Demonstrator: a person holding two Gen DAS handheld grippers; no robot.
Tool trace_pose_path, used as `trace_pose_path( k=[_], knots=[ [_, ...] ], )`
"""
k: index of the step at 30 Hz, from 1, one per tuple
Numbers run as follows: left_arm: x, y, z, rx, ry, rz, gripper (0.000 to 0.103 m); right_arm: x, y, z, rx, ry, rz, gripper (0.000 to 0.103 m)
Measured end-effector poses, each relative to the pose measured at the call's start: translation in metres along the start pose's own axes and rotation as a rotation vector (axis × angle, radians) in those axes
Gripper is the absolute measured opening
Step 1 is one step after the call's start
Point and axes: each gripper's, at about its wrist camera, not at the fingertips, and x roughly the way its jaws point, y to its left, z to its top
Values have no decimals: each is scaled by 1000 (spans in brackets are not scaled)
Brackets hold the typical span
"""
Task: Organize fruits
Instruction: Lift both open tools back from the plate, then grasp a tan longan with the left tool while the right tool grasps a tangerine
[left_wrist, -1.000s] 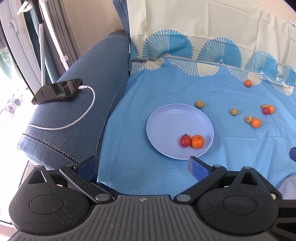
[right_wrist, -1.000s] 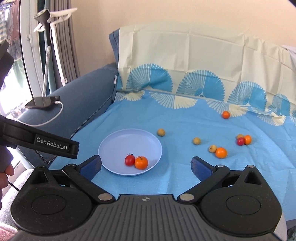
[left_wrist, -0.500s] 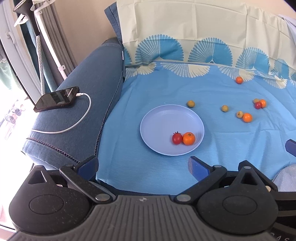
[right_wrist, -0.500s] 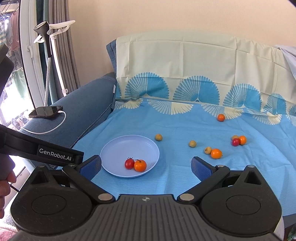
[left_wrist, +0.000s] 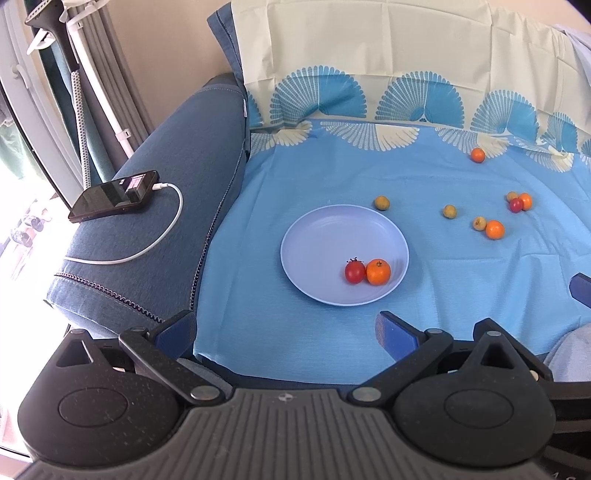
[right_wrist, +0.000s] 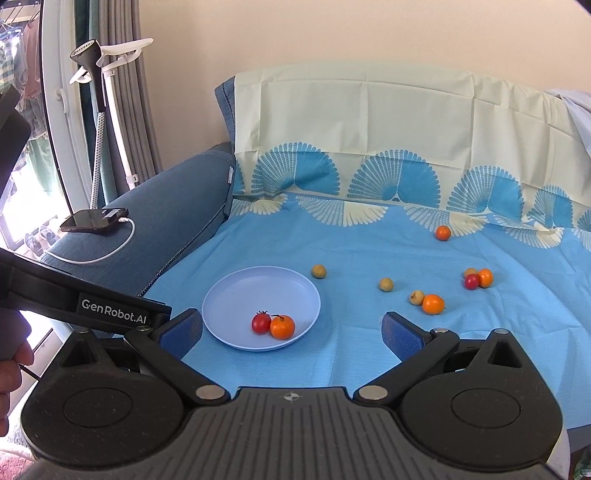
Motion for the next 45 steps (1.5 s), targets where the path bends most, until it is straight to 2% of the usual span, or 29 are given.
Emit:
trace_pose_path(
  k=[20, 28, 34, 39, 45],
  knots=[
    [49, -19, 14, 32, 125, 10, 103, 40, -16, -8, 53, 90, 22, 102],
    [67, -36, 25, 57, 158, 2, 103, 59, -35, -12, 99, 125, 3, 102],
    [85, -58, 45, 72, 176, -25, 103, 74, -68, -17, 160, 129, -78, 102],
    [108, -87, 76, 89, 175, -70, 103, 91, -106, -22, 206, 125, -179, 102],
    [155, -142, 116, 148, 167, -115, 103, 129, -154, -26, 235, 103, -304, 102]
  ],
)
